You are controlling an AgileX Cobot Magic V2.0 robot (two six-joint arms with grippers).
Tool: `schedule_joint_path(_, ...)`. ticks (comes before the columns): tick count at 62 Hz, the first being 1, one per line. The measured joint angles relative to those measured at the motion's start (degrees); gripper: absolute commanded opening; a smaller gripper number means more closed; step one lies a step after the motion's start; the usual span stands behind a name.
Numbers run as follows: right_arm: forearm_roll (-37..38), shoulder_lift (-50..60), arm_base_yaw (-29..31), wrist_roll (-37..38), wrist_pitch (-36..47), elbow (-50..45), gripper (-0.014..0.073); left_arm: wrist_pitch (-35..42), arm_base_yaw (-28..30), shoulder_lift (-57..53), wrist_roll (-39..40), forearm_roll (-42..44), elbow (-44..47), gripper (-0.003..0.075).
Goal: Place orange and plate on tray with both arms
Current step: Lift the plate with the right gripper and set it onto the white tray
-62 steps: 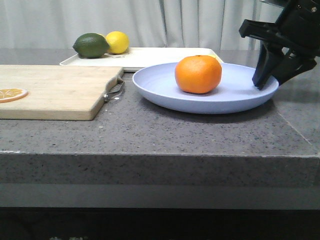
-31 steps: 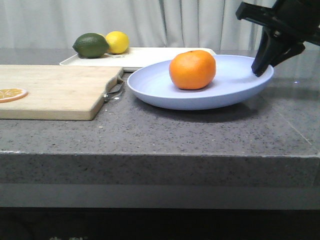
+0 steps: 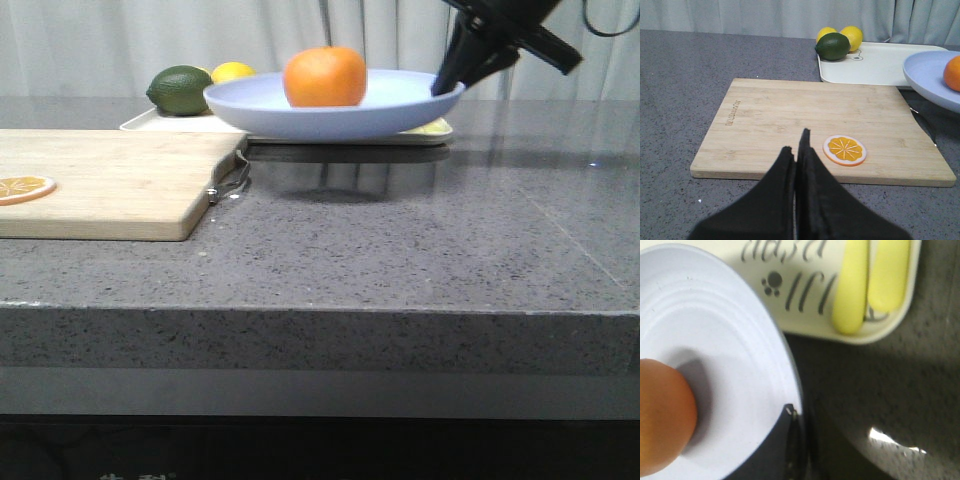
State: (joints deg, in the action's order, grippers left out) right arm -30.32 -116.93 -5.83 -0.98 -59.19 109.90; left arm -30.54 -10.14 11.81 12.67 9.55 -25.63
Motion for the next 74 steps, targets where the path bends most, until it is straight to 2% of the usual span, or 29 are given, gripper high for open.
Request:
schedule_joint_path(19, -0.44, -14.74, 0.00, 6.82, -3.57, 25.80, -0.0021, 0.00, 0.00, 0.00, 0.00, 0.00, 0.00, -0.0017)
schedule_joint_path(33, -0.57, -23.85, 0.00, 12.23, -3.06, 37.96, -0.0021, 0.00, 0.00, 0.00, 0.00, 0.00, 0.00, -0.0017)
schedule_joint_path(59, -0.67, -27.92, -1.39, 14.12, 7.27, 40.52, -0.0021, 0.00, 0.00, 0.00, 0.00, 0.00, 0.00, -0.0017)
schedule_joint_path(74, -1.10, -29.13, -2.47, 14.12, 10.02, 40.52, -0.0021, 0.00, 0.00, 0.00, 0.00, 0.00, 0.00, -0.0017)
